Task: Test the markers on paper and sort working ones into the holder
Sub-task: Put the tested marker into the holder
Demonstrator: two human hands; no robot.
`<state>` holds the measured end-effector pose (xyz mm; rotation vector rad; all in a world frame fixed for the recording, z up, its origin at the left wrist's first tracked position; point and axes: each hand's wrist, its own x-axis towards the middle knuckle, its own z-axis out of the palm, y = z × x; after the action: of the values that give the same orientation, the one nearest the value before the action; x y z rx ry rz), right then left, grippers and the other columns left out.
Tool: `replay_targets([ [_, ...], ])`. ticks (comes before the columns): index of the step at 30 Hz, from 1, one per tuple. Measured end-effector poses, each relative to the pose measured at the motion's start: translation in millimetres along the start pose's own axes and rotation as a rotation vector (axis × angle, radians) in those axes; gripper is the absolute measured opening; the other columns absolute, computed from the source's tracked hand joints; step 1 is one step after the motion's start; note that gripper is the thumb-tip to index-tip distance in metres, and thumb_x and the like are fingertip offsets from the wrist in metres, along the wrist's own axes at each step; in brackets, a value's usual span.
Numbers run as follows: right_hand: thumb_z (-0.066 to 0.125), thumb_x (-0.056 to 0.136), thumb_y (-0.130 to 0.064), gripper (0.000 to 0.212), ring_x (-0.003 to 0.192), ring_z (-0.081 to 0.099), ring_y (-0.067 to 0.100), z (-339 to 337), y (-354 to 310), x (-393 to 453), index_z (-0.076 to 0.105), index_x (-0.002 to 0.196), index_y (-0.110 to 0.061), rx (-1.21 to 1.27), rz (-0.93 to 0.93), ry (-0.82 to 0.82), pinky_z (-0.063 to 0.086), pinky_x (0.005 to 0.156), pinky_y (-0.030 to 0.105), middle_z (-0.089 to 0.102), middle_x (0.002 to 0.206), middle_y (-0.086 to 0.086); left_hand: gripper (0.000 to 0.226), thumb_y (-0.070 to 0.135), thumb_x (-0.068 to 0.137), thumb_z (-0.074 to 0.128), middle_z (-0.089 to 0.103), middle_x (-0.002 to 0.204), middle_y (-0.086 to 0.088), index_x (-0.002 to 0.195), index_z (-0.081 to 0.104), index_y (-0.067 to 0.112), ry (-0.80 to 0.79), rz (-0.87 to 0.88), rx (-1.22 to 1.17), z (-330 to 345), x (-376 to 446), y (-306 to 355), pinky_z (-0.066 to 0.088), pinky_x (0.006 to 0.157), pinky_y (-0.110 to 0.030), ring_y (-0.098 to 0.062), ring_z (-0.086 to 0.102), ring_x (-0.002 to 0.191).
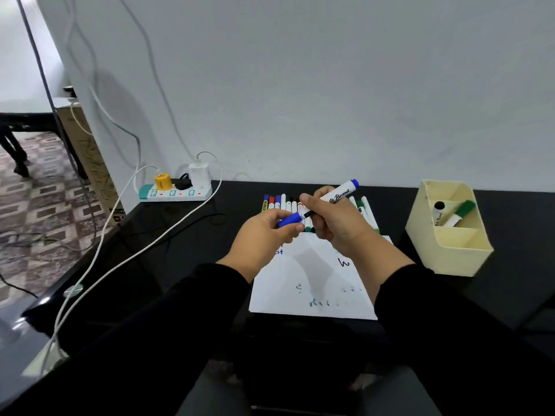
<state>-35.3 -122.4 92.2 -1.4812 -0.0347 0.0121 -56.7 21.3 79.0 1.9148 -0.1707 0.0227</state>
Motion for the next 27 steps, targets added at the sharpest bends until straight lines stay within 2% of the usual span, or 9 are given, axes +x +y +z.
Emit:
replay_targets([
  [3, 0.059, 0.092, -0.029, 0.03, 0.04, 0.029, 0.01, -9, -8, -3, 0.047, 0.066, -0.019, 0.093, 0.059, -0.069, 0.024, 0.04, 0.019, 0.043, 0.046, 0.0, 0.002, 0.019, 0.086, 0.066, 0.066, 0.073, 0.001, 0.086, 0.063, 0.019, -0.034, -0.008, -0.072, -1, 3, 6, 0.05, 0.088, -0.037, -0.012, 0.061, 0.067],
  [5, 0.057, 0.093, -0.032, 0.032, 0.038, 0.03, 0.01, -13, -12, -4, 0.047, 0.065, -0.018, 0.1, 0.076, -0.034, 0.023, 0.041, 0.019, 0.045, 0.046, 0.001, 0.007, 0.017, 0.088, 0.062, 0.067, 0.072, 0.002, 0.083, 0.063, 0.022, -0.095, -0.01, -0.064, -2, 4, 10, 0.05, 0.091, -0.037, -0.012, 0.063, 0.067],
  [7, 0.056, 0.093, -0.025, 0.031, 0.035, 0.032, 0.009, -13, -12, -4, 0.046, 0.064, -0.017, 0.047, 0.064, 0.046, 0.025, 0.04, 0.019, 0.045, 0.043, 0.001, 0.008, 0.017, 0.091, 0.059, 0.068, 0.074, 0.003, 0.084, 0.062, 0.022, -0.15, -0.018, -0.05, -1, 4, 14, 0.05, 0.093, -0.036, -0.011, 0.065, 0.069],
  [10, 0.051, 0.091, -0.014, 0.027, 0.033, 0.034, 0.008, -5, -8, -3, 0.043, 0.065, -0.016, 0.135, 0.077, 0.146, 0.026, 0.038, 0.017, 0.04, 0.04, -0.002, 0.009, 0.019, 0.092, 0.057, 0.067, 0.072, 0.005, 0.085, 0.061, 0.021, -0.104, -0.006, -0.025, 5, 3, 18, 0.05, 0.092, -0.037, -0.009, 0.065, 0.068],
  [15, 0.045, 0.09, -0.012, 0.029, 0.032, 0.031, 0.007, 3, -2, -1, 0.037, 0.062, -0.017, 0.241, 0.127, 0.203, 0.022, 0.038, 0.016, 0.036, 0.04, -0.003, 0.008, 0.024, 0.093, 0.055, 0.067, 0.079, 0.003, 0.098, 0.059, 0.02, -0.007, 0.05, 0.152, 10, 4, 20, 0.05, 0.086, -0.035, -0.015, 0.065, 0.081],
  [21, 0.053, 0.092, -0.024, 0.033, 0.038, 0.024, 0.011, -2, 11, -1, 0.046, 0.062, -0.013, 0.147, 0.243, 0.185, 0.02, 0.041, 0.021, 0.038, 0.043, 0.001, 0.027, 0.038, 0.092, 0.054, 0.067, 0.101, 0.002, 0.112, 0.06, 0.022, -0.07, 0.081, 0.436, 3, 13, 0, 0.046, 0.075, -0.027, -0.016, 0.062, 0.092],
  [22, 0.056, 0.092, -0.027, 0.035, 0.037, 0.024, 0.01, -4, 13, 1, 0.047, 0.061, -0.013, 0.139, 0.251, 0.196, 0.02, 0.04, 0.02, 0.039, 0.042, 0.001, 0.035, 0.04, 0.091, 0.054, 0.064, 0.111, 0.003, 0.122, 0.056, 0.024, -0.073, 0.079, 0.471, 3, 16, -6, 0.044, 0.079, -0.025, -0.014, 0.06, 0.099],
  [24, 0.061, 0.09, -0.031, 0.035, 0.033, 0.027, 0.008, -10, 14, 5, 0.049, 0.061, -0.014, 0.132, 0.241, 0.261, 0.022, 0.037, 0.019, 0.042, 0.046, 0.001, 0.056, 0.045, 0.092, 0.05, 0.047, 0.14, 0.002, 0.142, 0.036, 0.025, -0.076, 0.031, 0.539, 1, 23, -21, 0.038, 0.097, -0.026, -0.014, 0.045, 0.125],
  [27, 0.063, 0.089, -0.029, 0.026, 0.04, 0.039, 0.007, -24, 11, 11, 0.054, 0.068, -0.015, 0.0, 0.153, 0.378, 0.03, 0.041, 0.019, 0.048, 0.057, 0.002, 0.073, 0.051, 0.094, 0.039, 0.009, 0.158, -0.003, 0.15, 0.005, 0.019, -0.118, -0.121, 0.752, 1, 28, -54, 0.018, 0.114, -0.038, -0.021, 0.009, 0.145],
])
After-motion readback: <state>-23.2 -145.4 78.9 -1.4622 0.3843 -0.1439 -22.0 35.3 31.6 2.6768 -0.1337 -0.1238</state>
